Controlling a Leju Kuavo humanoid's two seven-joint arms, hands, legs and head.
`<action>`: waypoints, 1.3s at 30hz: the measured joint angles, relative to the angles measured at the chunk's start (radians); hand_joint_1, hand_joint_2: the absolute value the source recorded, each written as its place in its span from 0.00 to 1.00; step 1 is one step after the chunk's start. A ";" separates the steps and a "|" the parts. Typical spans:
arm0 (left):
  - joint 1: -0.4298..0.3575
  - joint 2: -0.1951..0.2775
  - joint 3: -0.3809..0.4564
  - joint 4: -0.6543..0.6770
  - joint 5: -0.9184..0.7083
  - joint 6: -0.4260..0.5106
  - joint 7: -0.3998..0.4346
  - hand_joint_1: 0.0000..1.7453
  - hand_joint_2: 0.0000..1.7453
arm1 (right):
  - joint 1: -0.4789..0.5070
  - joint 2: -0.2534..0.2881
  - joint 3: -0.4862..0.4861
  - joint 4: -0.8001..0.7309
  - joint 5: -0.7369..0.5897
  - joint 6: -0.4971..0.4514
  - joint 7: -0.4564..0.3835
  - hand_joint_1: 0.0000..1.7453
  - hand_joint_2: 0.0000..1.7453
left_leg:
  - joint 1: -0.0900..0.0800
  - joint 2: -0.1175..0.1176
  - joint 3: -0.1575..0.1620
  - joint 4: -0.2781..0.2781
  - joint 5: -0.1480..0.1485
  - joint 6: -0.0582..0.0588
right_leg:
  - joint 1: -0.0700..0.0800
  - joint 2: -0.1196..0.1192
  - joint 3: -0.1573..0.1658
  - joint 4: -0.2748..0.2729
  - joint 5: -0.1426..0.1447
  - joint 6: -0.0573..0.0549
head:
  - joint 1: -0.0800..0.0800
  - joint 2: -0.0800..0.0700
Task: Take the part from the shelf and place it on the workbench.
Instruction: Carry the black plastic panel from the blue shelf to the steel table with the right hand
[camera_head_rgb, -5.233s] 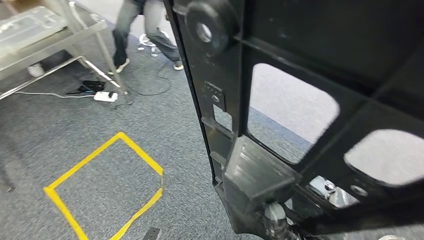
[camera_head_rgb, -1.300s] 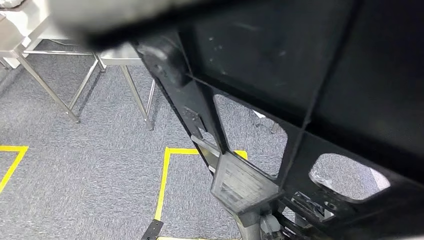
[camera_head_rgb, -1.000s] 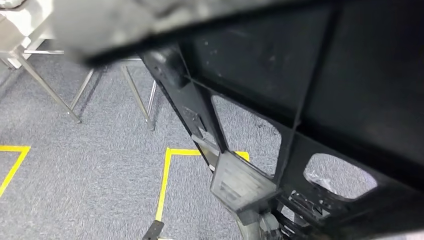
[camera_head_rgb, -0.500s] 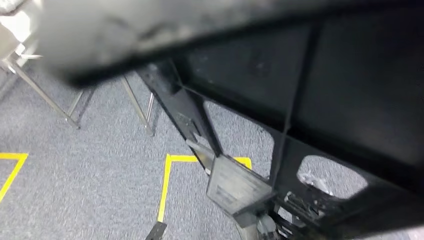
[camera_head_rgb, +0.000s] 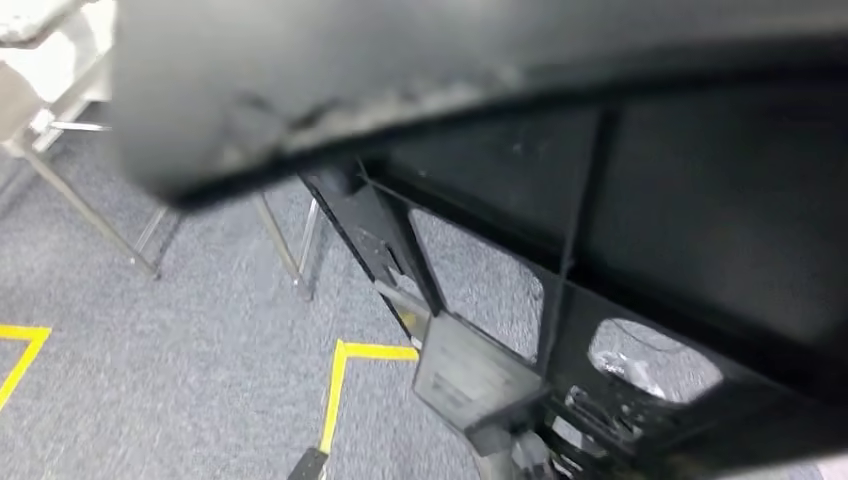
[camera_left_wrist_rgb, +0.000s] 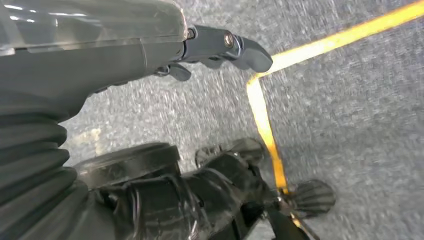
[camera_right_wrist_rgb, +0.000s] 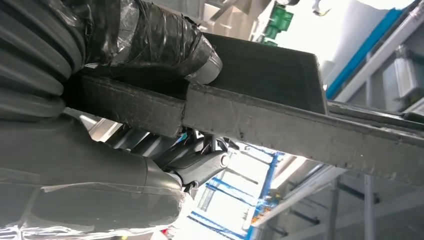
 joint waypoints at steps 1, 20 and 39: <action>-0.005 0.000 0.000 0.000 0.000 0.000 0.000 0.00 1.00 | -0.002 0.000 0.000 -0.002 0.000 0.000 0.000 1.00 1.00 | 0.002 0.000 -0.007 0.019 0.007 -0.005 | 0.001 0.002 0.011 0.002 -0.013 -0.007 | 0.000 0.000; 0.002 0.003 0.000 0.000 -0.001 0.000 0.003 0.00 1.00 | -0.006 -0.002 0.000 0.000 -0.003 0.000 -0.005 1.00 1.00 | 0.017 0.009 -0.243 0.036 0.195 -0.007 | -0.022 0.006 0.160 0.133 -0.147 0.032 | 0.002 0.000; -0.010 -0.002 0.000 -0.001 -0.006 0.001 0.019 0.00 1.00 | -0.007 -0.004 0.000 0.013 -0.010 0.002 -0.014 1.00 1.00 | 0.022 0.005 -0.275 0.286 -0.009 -0.062 | -0.005 0.005 0.070 -0.038 -0.034 -0.042 | -0.008 0.000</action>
